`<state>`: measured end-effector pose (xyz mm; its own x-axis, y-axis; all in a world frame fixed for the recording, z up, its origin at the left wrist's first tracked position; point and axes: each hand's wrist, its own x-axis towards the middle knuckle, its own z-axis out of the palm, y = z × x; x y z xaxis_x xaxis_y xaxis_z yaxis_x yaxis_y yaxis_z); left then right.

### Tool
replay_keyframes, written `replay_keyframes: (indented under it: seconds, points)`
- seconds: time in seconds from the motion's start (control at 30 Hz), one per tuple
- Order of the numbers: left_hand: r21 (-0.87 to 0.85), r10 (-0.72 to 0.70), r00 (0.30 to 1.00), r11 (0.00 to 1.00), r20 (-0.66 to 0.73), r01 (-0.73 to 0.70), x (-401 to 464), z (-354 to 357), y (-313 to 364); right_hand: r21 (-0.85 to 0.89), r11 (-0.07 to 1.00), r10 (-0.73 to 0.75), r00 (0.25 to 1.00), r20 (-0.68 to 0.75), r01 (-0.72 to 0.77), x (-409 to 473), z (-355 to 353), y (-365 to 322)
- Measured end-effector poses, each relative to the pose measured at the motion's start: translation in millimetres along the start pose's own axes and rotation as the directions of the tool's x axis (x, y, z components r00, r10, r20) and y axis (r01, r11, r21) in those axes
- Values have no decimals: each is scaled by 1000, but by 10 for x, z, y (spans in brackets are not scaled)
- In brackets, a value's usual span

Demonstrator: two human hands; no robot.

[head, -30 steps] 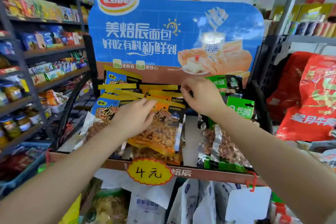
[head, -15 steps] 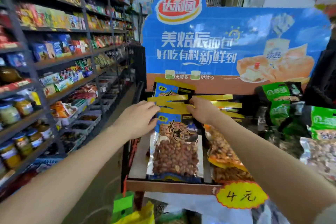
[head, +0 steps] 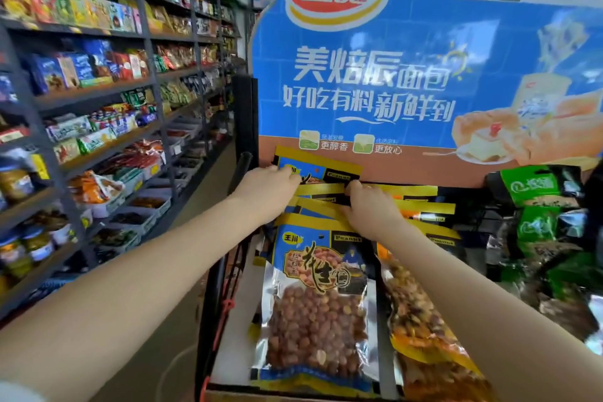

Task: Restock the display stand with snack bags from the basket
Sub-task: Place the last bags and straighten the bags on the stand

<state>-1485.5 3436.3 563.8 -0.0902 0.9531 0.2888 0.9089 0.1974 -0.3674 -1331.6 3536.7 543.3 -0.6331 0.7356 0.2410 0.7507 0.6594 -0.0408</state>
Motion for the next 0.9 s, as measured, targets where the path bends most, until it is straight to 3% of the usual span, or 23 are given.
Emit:
replay_keyframes:
  seconds: [0.2, 0.3, 0.4, 0.5, 0.63, 0.77, 0.9]
  points:
    - [-85, -6, 996, 996, 91, 14, 102, 68, -44, 201, 978, -77, 994, 81, 59, 50, -14, 170]
    - [-180, -38, 996, 983, -76, 24, 114, 36, -112, 327, 942, -69, 997, -29, 74, 55, -16, 198]
    - [-103, -19, 960, 995, -279, -10, 101, -17, -138, 441, 893, -20, 986, -168, 93, 24, -43, 209]
    - [14, 39, 950, 999, -311, -37, 85, -35, -129, 554, 830, 36, 986, -161, 60, 21, -33, 214]
    - [4, 55, 950, 998, -306, -56, 73, -64, -113, 734, 679, 106, 989, -101, 2, 31, -57, 202]
    - [-100, 66, 962, 990, -264, -95, 151, -55, -140, 590, 799, 5, 979, -205, 120, 62, -160, 71]
    - [-106, 73, 937, 988, -342, -115, 136, 6, -213, 424, 904, 51, 971, -233, 54, 78, -163, 78]
